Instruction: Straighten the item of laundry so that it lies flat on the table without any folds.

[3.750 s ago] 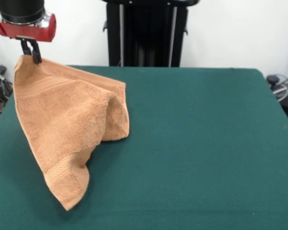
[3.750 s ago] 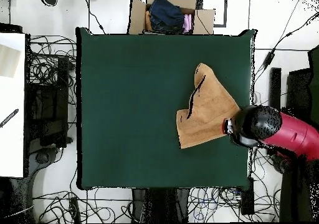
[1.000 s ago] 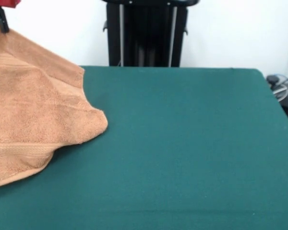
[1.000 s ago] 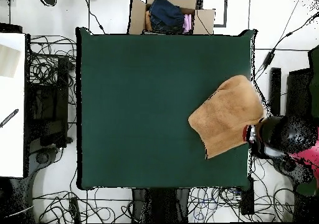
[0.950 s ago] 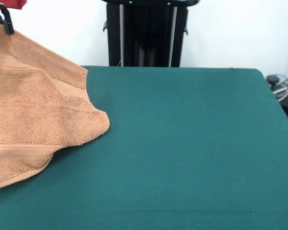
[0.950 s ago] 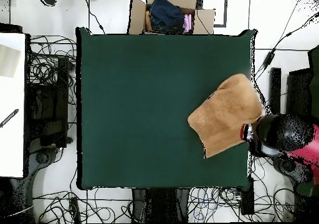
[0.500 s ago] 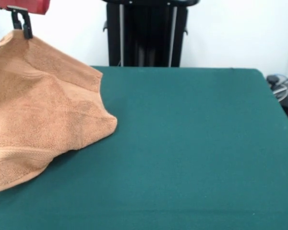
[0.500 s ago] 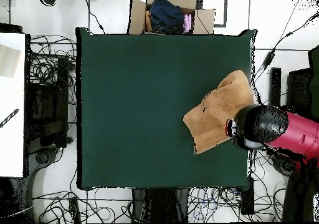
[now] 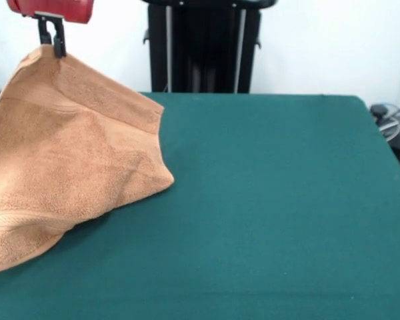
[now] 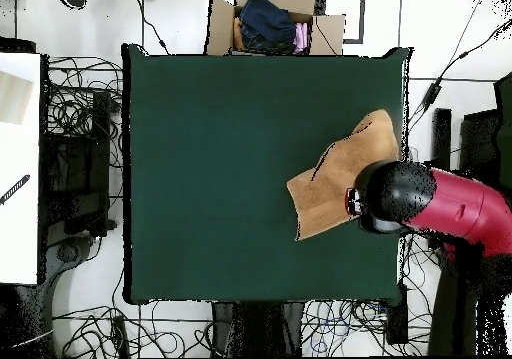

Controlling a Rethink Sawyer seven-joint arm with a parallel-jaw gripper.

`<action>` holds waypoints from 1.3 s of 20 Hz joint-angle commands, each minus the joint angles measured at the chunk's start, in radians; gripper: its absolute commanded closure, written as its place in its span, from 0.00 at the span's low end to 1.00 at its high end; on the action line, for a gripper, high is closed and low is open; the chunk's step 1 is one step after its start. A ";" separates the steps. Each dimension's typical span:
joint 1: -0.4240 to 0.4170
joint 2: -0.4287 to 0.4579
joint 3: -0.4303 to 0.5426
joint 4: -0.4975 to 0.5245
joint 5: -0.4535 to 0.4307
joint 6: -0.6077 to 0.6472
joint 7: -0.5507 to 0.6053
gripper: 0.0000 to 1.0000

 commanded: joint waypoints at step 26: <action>0.245 0.050 -0.150 0.127 0.070 -0.009 0.299 1.00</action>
